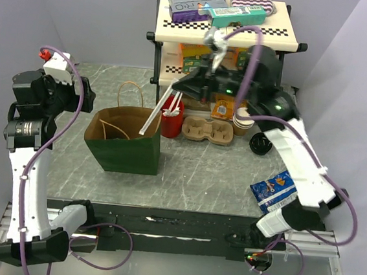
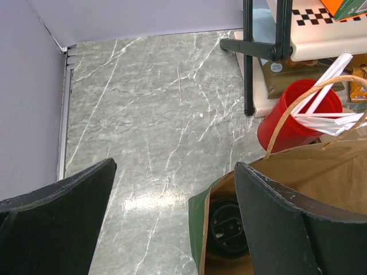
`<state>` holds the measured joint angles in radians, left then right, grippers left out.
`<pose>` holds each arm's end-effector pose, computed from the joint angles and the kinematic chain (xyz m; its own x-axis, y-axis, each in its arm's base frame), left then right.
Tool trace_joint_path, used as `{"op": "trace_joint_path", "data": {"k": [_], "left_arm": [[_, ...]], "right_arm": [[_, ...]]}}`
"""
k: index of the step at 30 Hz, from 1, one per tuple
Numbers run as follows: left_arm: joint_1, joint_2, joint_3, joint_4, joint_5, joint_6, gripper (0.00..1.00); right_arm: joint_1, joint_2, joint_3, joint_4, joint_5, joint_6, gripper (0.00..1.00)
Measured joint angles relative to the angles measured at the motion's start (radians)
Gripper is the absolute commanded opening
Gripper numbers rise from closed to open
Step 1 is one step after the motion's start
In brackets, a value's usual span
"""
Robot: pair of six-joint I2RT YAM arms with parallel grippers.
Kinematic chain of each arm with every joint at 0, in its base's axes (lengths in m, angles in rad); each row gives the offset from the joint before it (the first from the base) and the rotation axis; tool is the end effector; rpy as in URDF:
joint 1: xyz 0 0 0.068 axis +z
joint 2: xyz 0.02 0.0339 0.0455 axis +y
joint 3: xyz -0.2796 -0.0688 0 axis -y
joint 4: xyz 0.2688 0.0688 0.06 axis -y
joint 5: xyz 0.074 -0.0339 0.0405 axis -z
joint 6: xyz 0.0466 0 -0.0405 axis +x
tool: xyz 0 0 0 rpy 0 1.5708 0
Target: Pack the takeout coffee
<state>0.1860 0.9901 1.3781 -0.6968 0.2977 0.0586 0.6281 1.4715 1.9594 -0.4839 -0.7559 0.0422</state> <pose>0.2047 0.0246 0.4685 -0.2924 0.0019 -0.9563 0.1152 0.9928 -0.0332 0.2316 0.2077 0.5712 -0.0382 0.0102 -0.9992 -0.9819 0.1855 0.0394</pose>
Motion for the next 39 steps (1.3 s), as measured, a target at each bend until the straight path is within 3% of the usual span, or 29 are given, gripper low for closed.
{"op": "trace_joint_path", "data": {"k": [8, 19, 21, 23, 26, 32, 34, 37, 38, 39], "left_arm": [[0.005, -0.027, -0.002, 0.000, 0.000, 0.000, 0.91], [0.011, -0.031, -0.004, 0.000, 0.004, 0.000, 0.91], [0.012, -0.030, -0.004, 0.000, 0.005, 0.000, 0.91], [0.012, -0.028, -0.004, 0.000, 0.006, 0.000, 0.91], [0.012, -0.026, -0.004, 0.000, 0.011, 0.000, 0.91], [0.012, -0.024, -0.004, 0.000, 0.013, 0.000, 0.91], [0.012, -0.024, -0.004, 0.002, 0.015, -0.001, 0.96], [0.012, -0.021, -0.004, 0.006, 0.009, -0.010, 0.99], [0.012, -0.019, -0.004, 0.009, 0.000, -0.016, 0.99], [0.013, -0.015, -0.004, 0.014, -0.009, -0.020, 1.00]], "right_arm": [[0.080, 0.164, -0.002, 0.011, 0.067, -0.073, 0.00], [0.150, 0.251, -0.072, -0.031, 0.154, -0.170, 0.02], [0.156, 0.262, -0.100, -0.037, 0.162, -0.177, 0.11], [0.163, 0.275, -0.124, -0.048, 0.167, -0.188, 0.29], [0.171, 0.301, -0.137, -0.077, 0.172, -0.201, 0.45], [0.173, 0.307, -0.121, -0.119, 0.188, -0.233, 0.63], [0.169, 0.307, -0.091, -0.156, 0.193, -0.238, 0.69], [0.155, 0.293, -0.040, -0.191, 0.197, -0.236, 0.86], [0.143, 0.279, -0.033, -0.195, 0.205, -0.232, 0.98], [0.125, 0.257, -0.029, -0.200, 0.220, -0.228, 1.00]]}}
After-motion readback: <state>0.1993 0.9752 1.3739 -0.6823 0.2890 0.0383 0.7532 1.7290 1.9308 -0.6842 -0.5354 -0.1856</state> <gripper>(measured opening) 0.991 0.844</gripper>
